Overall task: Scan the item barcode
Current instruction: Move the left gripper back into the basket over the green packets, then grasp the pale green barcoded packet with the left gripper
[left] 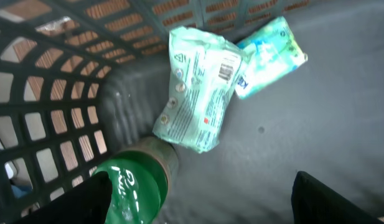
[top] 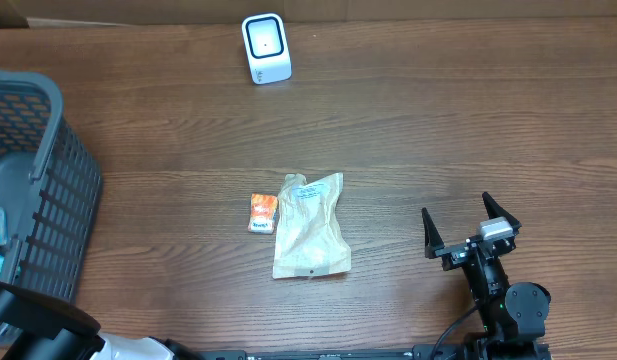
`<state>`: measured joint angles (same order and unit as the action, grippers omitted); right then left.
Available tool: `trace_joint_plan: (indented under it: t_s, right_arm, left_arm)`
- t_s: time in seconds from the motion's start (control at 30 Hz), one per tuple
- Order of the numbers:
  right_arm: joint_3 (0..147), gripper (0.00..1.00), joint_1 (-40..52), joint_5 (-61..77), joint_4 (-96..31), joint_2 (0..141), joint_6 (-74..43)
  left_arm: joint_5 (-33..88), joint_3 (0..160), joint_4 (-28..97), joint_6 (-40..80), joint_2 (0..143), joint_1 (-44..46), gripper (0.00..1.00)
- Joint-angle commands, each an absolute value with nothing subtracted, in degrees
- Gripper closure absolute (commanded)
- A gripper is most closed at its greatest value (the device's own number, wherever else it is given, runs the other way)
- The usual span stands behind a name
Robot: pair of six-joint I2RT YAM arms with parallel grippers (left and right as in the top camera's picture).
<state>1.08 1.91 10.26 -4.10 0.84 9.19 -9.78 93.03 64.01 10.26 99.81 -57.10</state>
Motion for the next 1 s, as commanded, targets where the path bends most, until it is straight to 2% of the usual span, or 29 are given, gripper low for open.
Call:
trace_joint_plan:
  t_s: [0.0,0.33,0.47,0.53,0.6,0.77,0.97]
  right_arm:
    - [0.5,0.0,1.8,10.2,-3.9,0.2,8.8]
    - [0.5,0.0,1.8,10.2,-3.9,0.2,8.8]
    - [0.5,0.0,1.8,10.2,-3.9,0.2,8.8]
    - [0.5,0.0,1.8,10.2,-3.9,0.2,8.8]
    - [0.5,0.0,1.8,10.2,-3.9,0.2,8.8]
    - [0.5,0.0,1.8,10.2,-3.9,0.2,8.8]
    - [0.5,0.0,1.8,10.2,-3.9,0.2,8.8]
  left_arm:
    - [-11.4,93.0,63.2,9.2,101.4,-57.4,0.22]
    - [-18.0,92.9,64.3,9.2,106.2,-57.4,0.34]
    - [-19.1,92.9,63.2,9.4,107.3,-57.4,0.32]
    - [-19.1,92.9,61.8,9.3,108.1,-57.4,0.21]
    - [-19.0,92.9,61.1,8.7,109.0,-57.4,0.18]
    - [-19.0,92.9,60.6,8.7,112.1,-57.3,0.19]
    - [-19.0,92.9,60.8,8.8,115.9,-57.3,0.26]
